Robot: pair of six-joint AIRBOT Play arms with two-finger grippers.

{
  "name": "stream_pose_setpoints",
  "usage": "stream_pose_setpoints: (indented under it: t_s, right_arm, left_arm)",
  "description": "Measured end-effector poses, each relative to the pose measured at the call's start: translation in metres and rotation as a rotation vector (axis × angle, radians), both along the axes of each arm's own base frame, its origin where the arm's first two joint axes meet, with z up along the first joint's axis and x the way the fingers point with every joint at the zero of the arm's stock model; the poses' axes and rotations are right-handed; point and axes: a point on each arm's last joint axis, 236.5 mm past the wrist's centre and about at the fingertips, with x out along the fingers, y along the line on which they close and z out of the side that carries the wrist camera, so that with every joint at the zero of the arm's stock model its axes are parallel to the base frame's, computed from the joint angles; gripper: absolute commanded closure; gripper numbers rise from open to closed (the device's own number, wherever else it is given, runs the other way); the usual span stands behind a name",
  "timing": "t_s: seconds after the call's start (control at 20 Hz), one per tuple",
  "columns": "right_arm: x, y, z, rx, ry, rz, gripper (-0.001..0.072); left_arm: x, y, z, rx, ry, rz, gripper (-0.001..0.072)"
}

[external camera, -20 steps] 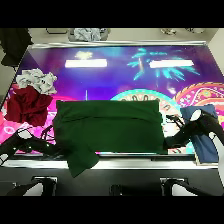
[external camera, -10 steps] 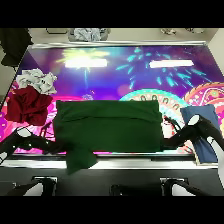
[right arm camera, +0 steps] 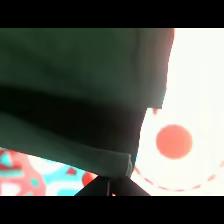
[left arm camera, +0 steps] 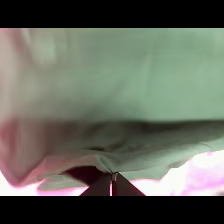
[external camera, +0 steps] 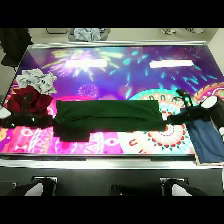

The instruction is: Fold the shirts.

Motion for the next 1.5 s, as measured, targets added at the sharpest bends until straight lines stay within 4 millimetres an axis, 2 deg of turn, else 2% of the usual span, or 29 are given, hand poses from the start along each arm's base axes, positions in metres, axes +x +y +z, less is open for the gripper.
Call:
stream_pose_setpoints:
  t_s: [0.15, 0.25, 0.35, 0.45, 0.6, 0.65, 0.7, 0.75, 0.8, 0.85, 1.0, 1.2, 1.4, 1.45, 1.5]
  right_arm:
    - [0.047, -0.003, 0.009, 0.028, -0.084, -0.038, 0.0674]
    - [0.074, -0.001, 0.005, 0.041, -0.110, -0.041, 0.0673]
    - [0.094, 0.005, -0.007, 0.041, -0.117, -0.028, 0.0673]
    - [0.104, 0.011, -0.024, 0.036, -0.100, -0.023, 0.0672]
    - [0.108, 0.019, -0.049, 0.031, -0.057, -0.013, 0.0670]
    - [0.109, 0.022, -0.054, 0.031, -0.050, -0.009, 0.0670]
    - [0.110, 0.024, -0.058, 0.029, -0.045, -0.008, 0.0640]
    - [0.111, 0.026, -0.060, 0.030, -0.043, -0.005, 0.0448]
    - [0.111, 0.026, -0.061, 0.028, -0.038, -0.003, 0.0127]
    - [0.110, 0.026, -0.060, 0.024, -0.032, 0.007, 0.0005]
    - [0.103, 0.019, -0.052, -0.022, -0.013, 0.078, 0.0001]
    - [0.096, -0.001, -0.052, 0.013, 0.026, 0.029, 0.0008]
    - [0.090, 0.019, -0.064, 0.165, 0.102, -0.019, 0.0063]
    - [0.089, 0.026, -0.067, 0.192, 0.121, -0.024, 0.0187]
    - [0.088, 0.034, -0.071, 0.219, 0.144, -0.031, 0.0391]
  left_arm:
    - [0.045, 0.009, 0.010, 0.001, -0.034, 0.012, 0.0678]
    - [0.075, 0.013, 0.009, -0.006, -0.042, 0.018, 0.0678]
    - [0.099, 0.015, 0.002, -0.023, -0.037, 0.028, 0.0677]
    - [0.113, 0.015, -0.014, -0.044, 0.000, 0.041, 0.0676]
    - [0.122, 0.015, -0.045, -0.067, 0.071, 0.054, 0.0674]
    - [0.122, 0.014, -0.053, -0.073, 0.090, 0.054, 0.0640]
    - [0.122, 0.014, -0.059, -0.079, 0.107, 0.055, 0.0479]
    - [0.122, 0.013, -0.064, -0.082, 0.121, 0.056, 0.0253]
    - [0.122, 0.014, -0.065, -0.087, 0.129, 0.056, 0.0156]
    - [0.125, 0.015, -0.064, -0.090, 0.128, 0.058, 0.0157]
    - [0.129, 0.025, -0.046, -0.094, 0.114, 0.051, 0.0158]
    - [0.128, 0.026, -0.003, -0.084, 0.045, 0.024, 0.0164]
    - [0.123, 0.003, 0.036, -0.069, -0.041, -0.043, 0.0165]
    - [0.122, -0.005, 0.043, -0.066, -0.058, -0.063, 0.0165]
    - [0.120, -0.014, 0.049, -0.064, -0.069, -0.086, 0.0165]
